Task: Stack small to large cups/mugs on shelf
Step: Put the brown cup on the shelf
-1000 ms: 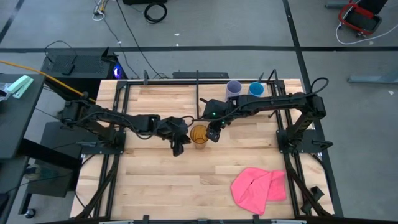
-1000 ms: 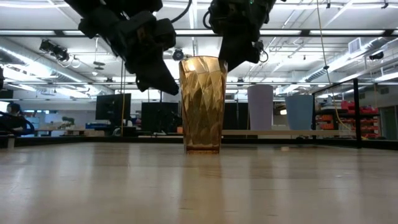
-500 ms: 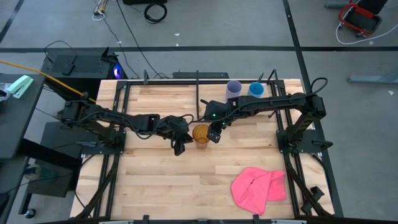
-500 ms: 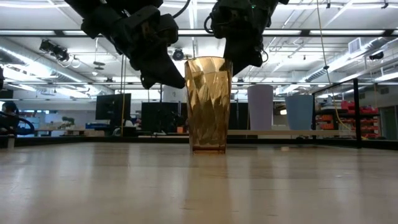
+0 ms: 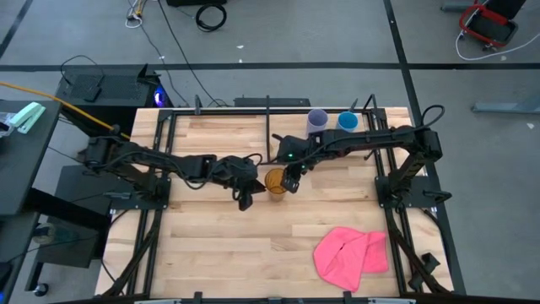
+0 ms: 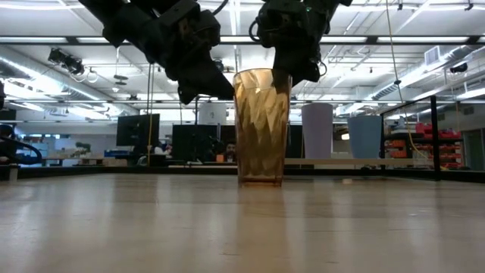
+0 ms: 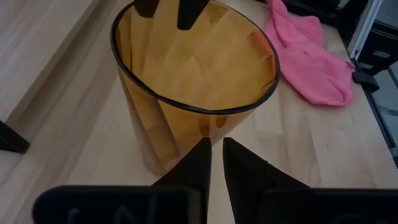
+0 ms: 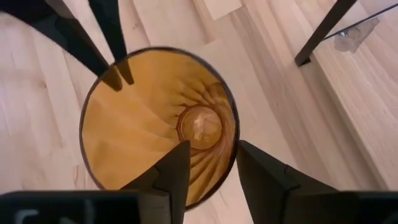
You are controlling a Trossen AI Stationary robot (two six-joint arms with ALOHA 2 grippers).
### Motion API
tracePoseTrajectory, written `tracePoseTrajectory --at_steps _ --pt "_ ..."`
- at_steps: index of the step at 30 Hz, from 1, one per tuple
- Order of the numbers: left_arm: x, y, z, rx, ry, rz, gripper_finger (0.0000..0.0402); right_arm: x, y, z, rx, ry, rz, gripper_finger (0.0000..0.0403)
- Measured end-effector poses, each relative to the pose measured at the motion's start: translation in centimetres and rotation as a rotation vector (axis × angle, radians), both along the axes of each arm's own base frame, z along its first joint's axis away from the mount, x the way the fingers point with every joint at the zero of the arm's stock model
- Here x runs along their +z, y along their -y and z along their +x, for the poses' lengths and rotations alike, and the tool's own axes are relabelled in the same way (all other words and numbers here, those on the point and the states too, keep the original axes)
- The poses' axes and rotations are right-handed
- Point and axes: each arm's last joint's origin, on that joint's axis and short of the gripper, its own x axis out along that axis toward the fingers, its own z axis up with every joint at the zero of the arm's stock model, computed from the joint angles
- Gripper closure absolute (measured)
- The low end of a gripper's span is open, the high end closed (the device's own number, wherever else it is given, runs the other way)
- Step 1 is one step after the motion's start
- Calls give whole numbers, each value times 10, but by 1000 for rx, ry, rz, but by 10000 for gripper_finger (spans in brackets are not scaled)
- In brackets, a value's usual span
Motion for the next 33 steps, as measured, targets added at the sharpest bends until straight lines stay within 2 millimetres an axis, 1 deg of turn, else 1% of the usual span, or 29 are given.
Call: tracePoseTrajectory --at_steps 3,7,10,15,27,33 --pt "-3 0 3 0 6 0 358 0 3 -1 -8 -5 0 272" --pt "-13 -1 6 -13 -33 -14 357 -1 5 -2 -19 -21 -3 281" --pt "-17 -5 7 -11 -47 -27 357 -1 5 -2 -21 -21 -8 287" --pt "-16 -9 7 4 -42 -29 361 -2 5 -3 -22 -35 -9 296" --pt "-15 -9 7 -1 -41 -24 361 -3 5 -5 -24 -56 -12 314" --pt "-15 -9 7 -2 -42 -23 367 -3 7 -5 -39 -58 -19 334"
